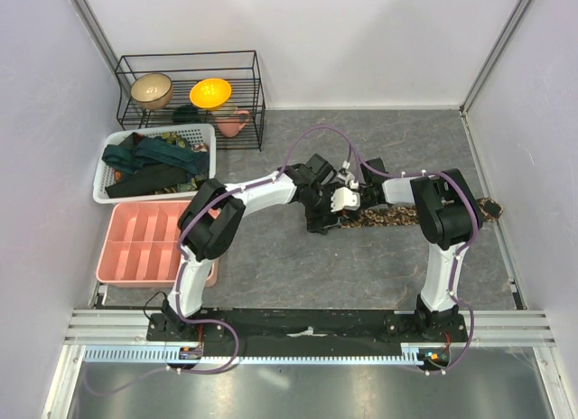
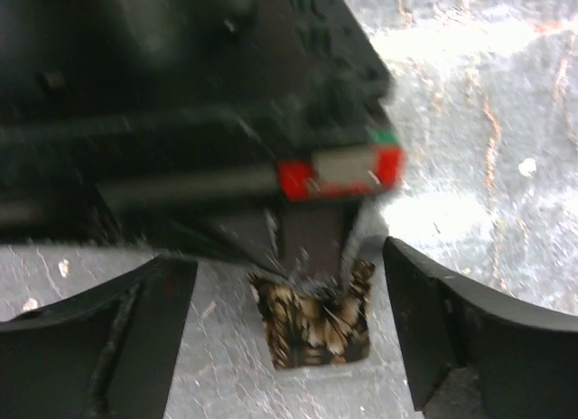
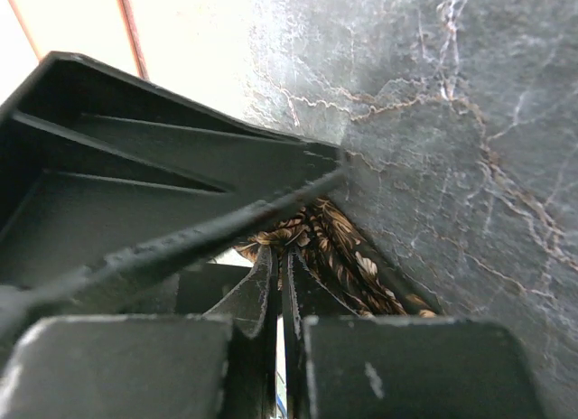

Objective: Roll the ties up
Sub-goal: Roll the tie at the center of the board.

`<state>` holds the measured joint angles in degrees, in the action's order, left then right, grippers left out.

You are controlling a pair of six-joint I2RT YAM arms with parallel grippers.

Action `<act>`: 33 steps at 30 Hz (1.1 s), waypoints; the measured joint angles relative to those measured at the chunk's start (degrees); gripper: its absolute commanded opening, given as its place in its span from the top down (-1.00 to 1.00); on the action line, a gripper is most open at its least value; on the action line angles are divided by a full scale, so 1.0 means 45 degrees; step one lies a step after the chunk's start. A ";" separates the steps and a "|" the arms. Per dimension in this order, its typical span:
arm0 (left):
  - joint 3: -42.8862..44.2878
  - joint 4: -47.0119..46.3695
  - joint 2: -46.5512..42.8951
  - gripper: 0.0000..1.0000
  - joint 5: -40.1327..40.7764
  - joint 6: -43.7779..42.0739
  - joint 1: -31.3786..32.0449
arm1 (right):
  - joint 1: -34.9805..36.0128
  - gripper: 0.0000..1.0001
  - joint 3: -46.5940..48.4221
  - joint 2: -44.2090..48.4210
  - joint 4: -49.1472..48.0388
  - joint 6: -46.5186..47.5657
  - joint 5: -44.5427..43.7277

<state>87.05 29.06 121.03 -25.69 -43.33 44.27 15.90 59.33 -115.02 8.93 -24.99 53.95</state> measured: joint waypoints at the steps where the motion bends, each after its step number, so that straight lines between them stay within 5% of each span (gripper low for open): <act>1: 0.0180 0.0078 0.0117 -0.54 0.0044 0.0005 0.0029 | 0.0000 1.00 0.0000 0.0000 0.0000 0.0005 0.0000; 6: 0.0627 0.0602 0.0384 -0.07 -0.0078 -0.0083 0.0049 | 0.0000 1.00 0.0039 0.0010 0.0015 0.0058 0.0005; 11: 0.0282 0.0923 0.0126 0.16 -0.0311 -0.0578 0.0015 | 0.0005 1.00 0.0311 0.0010 0.0525 0.0282 -0.0019; 13: -0.0044 0.0850 -0.0058 0.08 -0.0335 -0.0806 0.0005 | 0.0087 1.00 0.0393 0.0005 0.0748 0.0427 -0.0044; 14: -0.0199 0.0840 -0.0160 -0.17 -0.0340 -0.0923 0.0005 | 0.0126 1.00 0.0418 -0.0005 0.0860 0.0510 -0.0049; 17: -0.0437 0.0947 -0.0335 -0.53 -0.0520 -0.1132 0.0000 | 0.0189 1.00 0.0529 -0.0194 0.1035 0.0782 -0.0053; 25: -0.1341 0.0427 -0.0918 -0.78 -0.1598 -0.0282 -0.0622 | 0.0024 1.00 0.0661 -0.0738 0.1122 0.0942 0.0442; 27: -0.2200 -0.0233 -0.1477 -0.99 -0.1948 0.0447 -0.1156 | 0.0019 1.00 0.0661 -0.0743 0.1117 0.0967 0.0461; 33: -0.4954 -0.3075 -0.4250 -0.99 -0.2293 0.2531 -0.2336 | 0.0015 1.00 0.0685 -0.0748 0.1185 0.1438 0.0549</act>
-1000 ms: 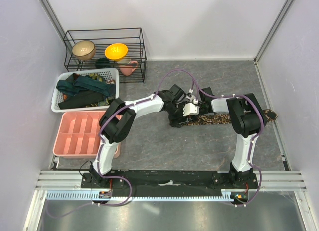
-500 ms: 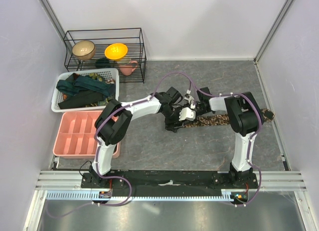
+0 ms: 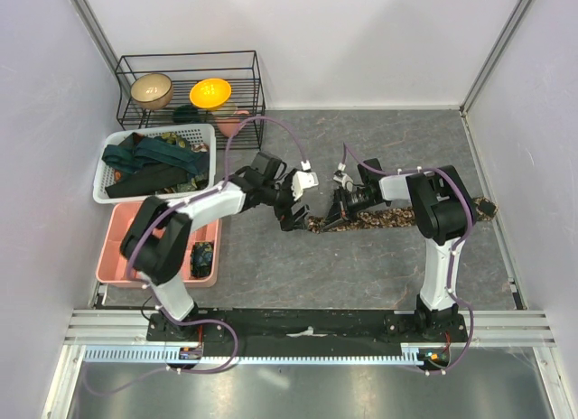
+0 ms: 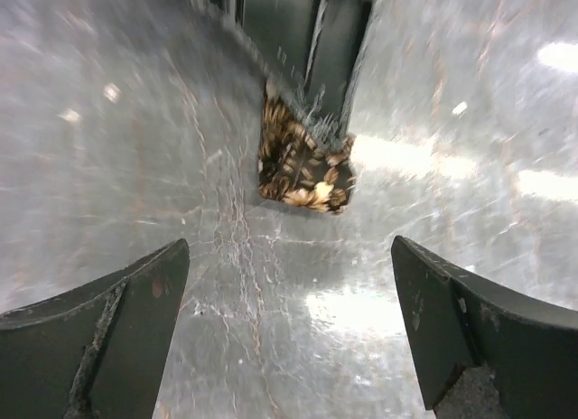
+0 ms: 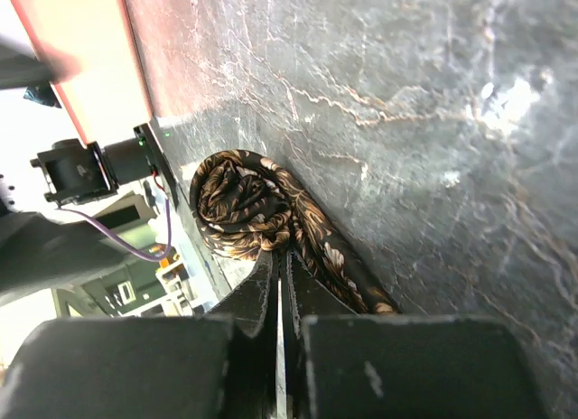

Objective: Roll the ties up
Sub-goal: Roll the tie at the center of the board.

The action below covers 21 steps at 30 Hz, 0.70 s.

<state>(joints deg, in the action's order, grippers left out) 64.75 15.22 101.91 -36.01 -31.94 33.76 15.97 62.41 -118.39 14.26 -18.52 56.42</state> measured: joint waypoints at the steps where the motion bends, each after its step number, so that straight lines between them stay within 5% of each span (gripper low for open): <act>1: -0.0442 -0.0597 -0.0554 -0.99 0.0024 0.0228 0.0010 | 0.0000 1.00 0.0049 -0.0024 0.0087 0.0165 0.0024; 8: -0.5289 -0.6873 -0.4658 -0.99 -0.0044 0.1729 0.0165 | 0.0010 1.00 0.1443 -0.0670 0.2336 0.2035 0.0199; 21: 0.0262 -0.2225 0.0316 -0.71 -0.0928 -0.0699 0.0325 | 0.0034 1.00 0.3157 -0.1486 0.5702 0.4153 -0.0019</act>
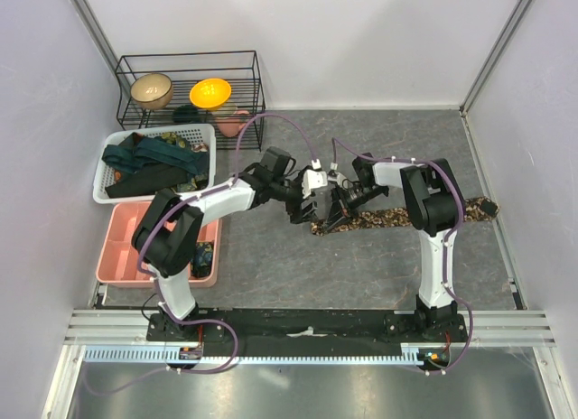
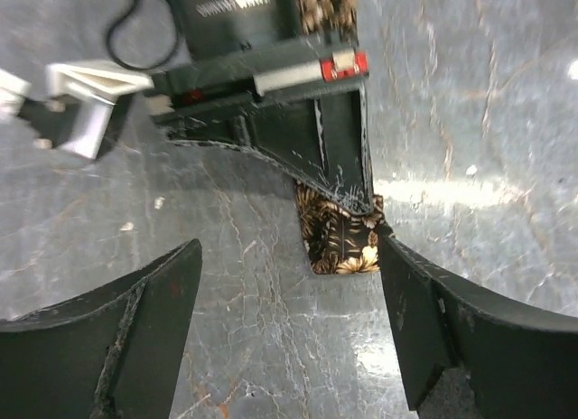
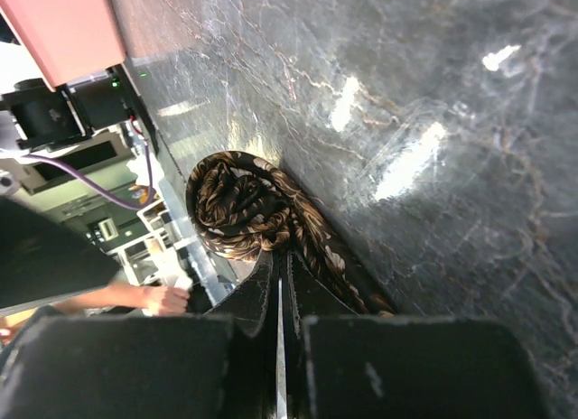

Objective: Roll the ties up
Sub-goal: Roll the tie at the center of the board.

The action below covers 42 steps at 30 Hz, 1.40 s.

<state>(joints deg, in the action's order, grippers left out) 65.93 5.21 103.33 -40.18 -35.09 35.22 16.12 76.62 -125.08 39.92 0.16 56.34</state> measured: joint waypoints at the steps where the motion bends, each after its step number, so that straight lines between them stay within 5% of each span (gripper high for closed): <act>1: 0.0199 0.0355 0.0194 -0.72 0.0141 -0.0233 0.0087 | -0.0019 1.00 0.0049 -0.0068 0.0068 0.0024 0.0083; 22: -0.0321 0.1049 0.1379 -0.36 0.2011 -0.0933 0.1593 | -0.0049 1.00 0.0160 -0.0792 0.0670 0.0311 0.1209; 27: -0.0151 0.0976 0.1520 0.27 0.2113 -0.0894 0.1705 | -0.0049 0.99 0.0287 -0.0889 0.0743 0.0384 0.1273; 33: -0.0151 0.1001 0.1506 0.61 0.2181 -0.0865 0.1763 | -0.0092 0.51 0.0345 -0.0860 0.0733 0.0189 0.1253; 42: 0.0165 0.1316 0.1520 0.65 0.2856 -0.0282 0.1855 | -0.0699 0.21 0.0209 0.0685 0.0607 -0.0758 0.0136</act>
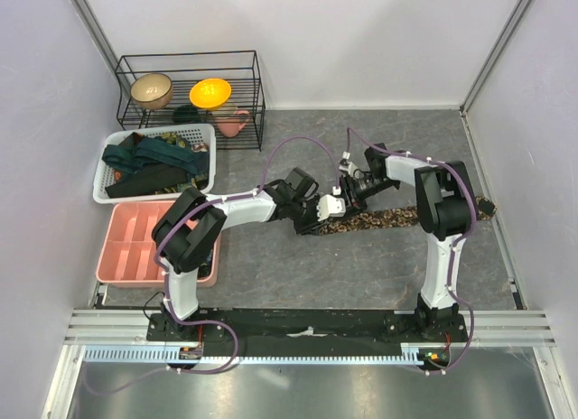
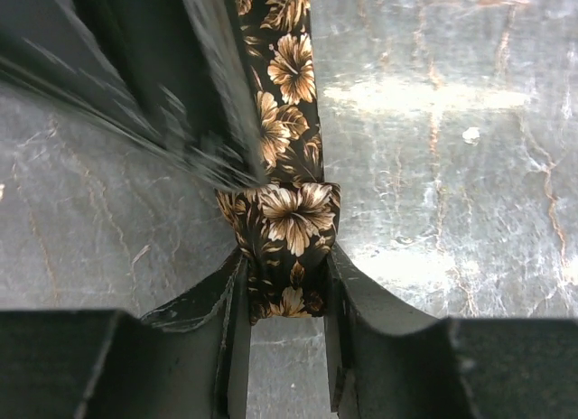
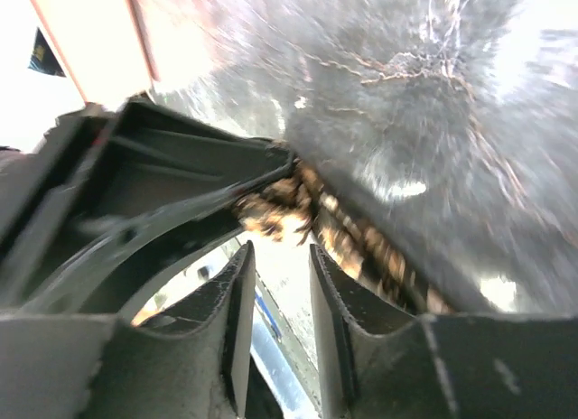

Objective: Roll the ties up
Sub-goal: Roll the tie at the center of the board.

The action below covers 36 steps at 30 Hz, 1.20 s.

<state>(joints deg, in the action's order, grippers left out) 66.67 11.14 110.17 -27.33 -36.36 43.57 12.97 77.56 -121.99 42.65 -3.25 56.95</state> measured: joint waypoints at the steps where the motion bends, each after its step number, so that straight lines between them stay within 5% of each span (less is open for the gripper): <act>1: 0.0083 0.0102 0.0024 0.65 0.0131 0.0078 0.0019 | -0.0107 0.19 0.0000 0.0253 -0.0039 -0.0053 -0.0073; 11: 0.1010 0.1180 0.0355 0.65 0.1263 0.0539 0.0136 | 0.0306 0.15 -0.0126 0.0748 -0.0277 -0.0316 -0.0107; 36: 0.1277 0.1938 0.0413 0.66 0.1287 0.1010 0.0121 | 0.0699 0.14 -0.1787 0.0452 -0.4789 -0.3483 -0.0083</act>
<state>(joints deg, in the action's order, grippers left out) 72.42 19.86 112.03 -21.54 -31.81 44.12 16.12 69.52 -119.96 21.10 -18.92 56.58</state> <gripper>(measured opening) 0.374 0.427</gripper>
